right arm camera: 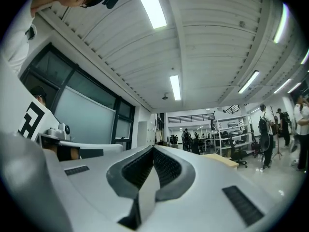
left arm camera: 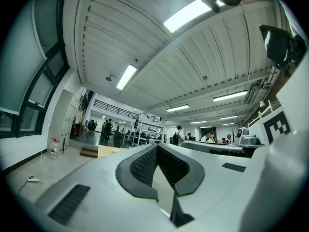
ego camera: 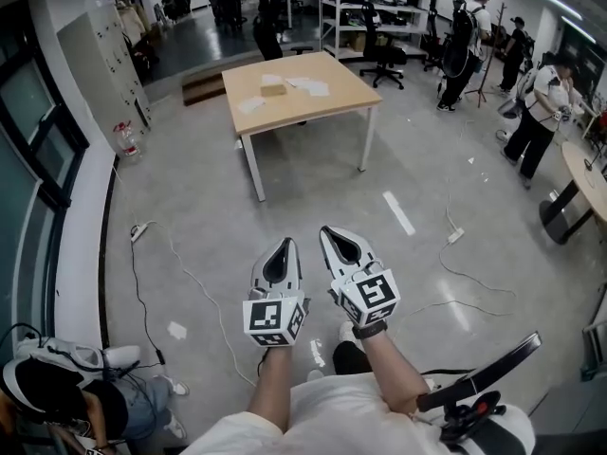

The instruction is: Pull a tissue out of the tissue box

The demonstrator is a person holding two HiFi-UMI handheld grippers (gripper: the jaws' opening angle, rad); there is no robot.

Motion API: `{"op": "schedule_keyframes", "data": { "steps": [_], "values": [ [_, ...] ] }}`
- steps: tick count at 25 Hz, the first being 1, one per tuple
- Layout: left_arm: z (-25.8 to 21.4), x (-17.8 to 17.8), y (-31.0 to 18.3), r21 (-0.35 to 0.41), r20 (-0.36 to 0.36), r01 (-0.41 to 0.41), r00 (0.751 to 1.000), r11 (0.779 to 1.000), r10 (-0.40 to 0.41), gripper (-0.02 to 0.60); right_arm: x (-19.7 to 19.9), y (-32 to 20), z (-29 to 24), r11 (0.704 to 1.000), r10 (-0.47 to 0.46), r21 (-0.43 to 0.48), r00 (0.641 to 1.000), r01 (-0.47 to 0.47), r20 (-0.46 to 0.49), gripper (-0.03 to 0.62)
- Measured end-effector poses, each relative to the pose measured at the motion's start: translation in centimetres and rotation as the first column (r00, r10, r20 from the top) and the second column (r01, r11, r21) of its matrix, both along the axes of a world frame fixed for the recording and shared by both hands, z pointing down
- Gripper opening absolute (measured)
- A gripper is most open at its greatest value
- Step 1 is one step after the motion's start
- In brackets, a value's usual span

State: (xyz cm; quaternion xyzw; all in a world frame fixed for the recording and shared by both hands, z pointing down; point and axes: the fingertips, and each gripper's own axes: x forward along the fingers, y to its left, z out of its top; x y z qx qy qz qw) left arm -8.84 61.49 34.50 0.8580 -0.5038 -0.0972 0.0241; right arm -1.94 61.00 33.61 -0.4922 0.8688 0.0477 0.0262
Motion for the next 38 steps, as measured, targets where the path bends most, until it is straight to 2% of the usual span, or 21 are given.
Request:
{"op": "schedule_keyframes", "data": {
  "steps": [7,12,16,22,26,31,38],
  "values": [
    [1.2,0.8,-7.2,-0.024,-0.003,0.027,1.000,0.999,-0.027,0.002,0.3,-7.6,1.6,0.998,-0.046,-0.030,0.999,0.046,0.009,0.003],
    [-1.1,2.4,-13.9,0.021,0.020,0.060,0.998,0.998,-0.061,0.002,1.8,-15.2,-1.5,0.996,-0.078,0.033,0.996,0.077,0.033,0.003],
    [-2.9,4.6,-19.1,0.059,0.034,0.076,0.996,0.995,-0.078,0.002,3.9,-20.8,-3.5,0.993,-0.095,0.068,0.994,0.092,0.053,0.003],
    [-2.0,8.3,-25.8,0.050,0.060,0.076,0.995,0.996,-0.079,0.002,7.8,-27.8,-2.2,0.995,-0.100,0.039,0.991,0.097,0.088,0.003],
    [-0.2,10.0,-28.7,0.015,0.093,0.077,0.993,0.997,-0.079,0.002,9.8,-31.1,0.2,0.996,-0.090,-0.015,0.988,0.093,0.128,0.003],
    [1.5,10.0,-32.2,-0.036,0.117,0.085,0.990,0.996,-0.081,0.002,10.2,-34.6,2.2,0.993,-0.093,-0.066,0.985,0.103,0.143,0.003],
    [3.9,9.8,-40.3,-0.096,0.114,0.064,0.992,0.993,-0.053,0.002,9.5,-41.3,4.9,0.990,-0.070,-0.114,0.991,0.083,0.111,0.003]
  ]
}}
